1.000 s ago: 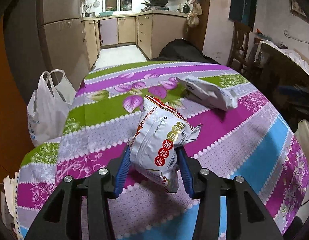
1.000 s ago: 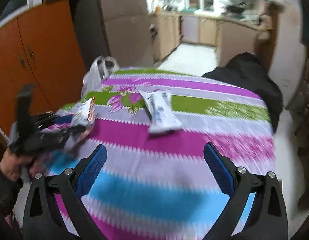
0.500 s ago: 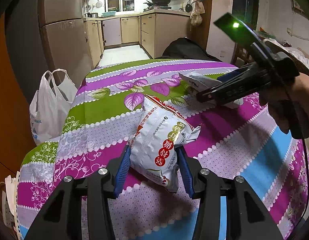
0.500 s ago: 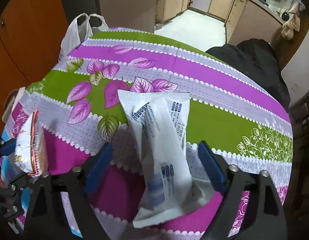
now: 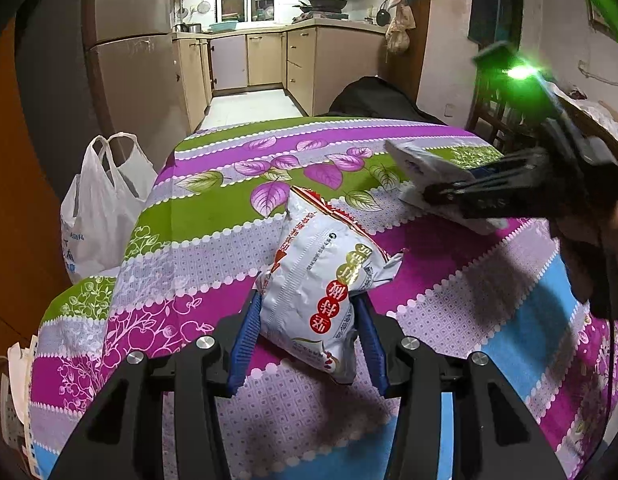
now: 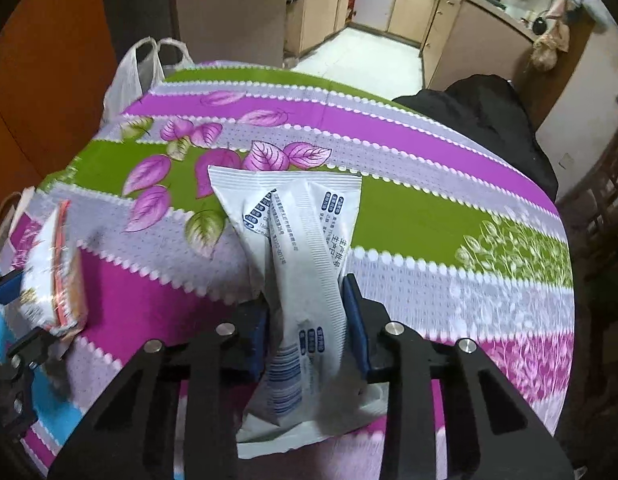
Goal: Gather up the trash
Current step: 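Carry snack bag and white-blue wrapper over the white basin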
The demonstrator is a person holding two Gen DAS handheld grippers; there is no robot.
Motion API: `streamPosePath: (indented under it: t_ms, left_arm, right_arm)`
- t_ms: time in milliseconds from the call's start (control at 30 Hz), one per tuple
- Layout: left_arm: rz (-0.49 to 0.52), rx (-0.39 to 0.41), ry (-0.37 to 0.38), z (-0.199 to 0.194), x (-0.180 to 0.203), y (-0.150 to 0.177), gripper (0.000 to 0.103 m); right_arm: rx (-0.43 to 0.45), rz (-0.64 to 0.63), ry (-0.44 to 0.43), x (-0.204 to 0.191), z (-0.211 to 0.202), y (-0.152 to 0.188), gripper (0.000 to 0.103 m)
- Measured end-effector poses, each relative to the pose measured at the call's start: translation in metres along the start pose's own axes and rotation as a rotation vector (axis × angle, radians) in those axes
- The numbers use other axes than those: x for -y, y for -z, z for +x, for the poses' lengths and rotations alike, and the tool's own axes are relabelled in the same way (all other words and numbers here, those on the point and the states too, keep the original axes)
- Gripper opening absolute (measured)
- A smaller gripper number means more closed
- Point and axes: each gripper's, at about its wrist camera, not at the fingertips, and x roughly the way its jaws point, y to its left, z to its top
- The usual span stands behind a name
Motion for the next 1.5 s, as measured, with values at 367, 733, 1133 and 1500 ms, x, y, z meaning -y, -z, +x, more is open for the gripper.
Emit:
streamPosePath:
  t_ms: [367, 733, 1133, 1500]
  left_arm:
    - [-0.069, 0.08, 0.008, -0.028, -0.006, 0.011, 0.048]
    - [-0.121, 0.207, 0.056, -0.099, 0.021, 0.024, 0.048]
    - [-0.044, 0.285, 0.167, -0.153, 0.116, -0.002, 0.048]
    - [0.03, 0.309, 0.226, -0.177, 0.189, -0.017, 0.048]
  right_arm:
    - [0.232, 0.107, -0.011, -0.004, -0.096, 0.066, 0.031]
    - [0.43, 0.243, 0.041, 0.002, -0.18, 0.134, 0.031]
    - [0.504, 0.287, 0.121, 0.035, -0.239, 0.179, 0.031]
    - [0.538, 0.385, 0.019, 0.076, -0.267, 0.208, 0.031]
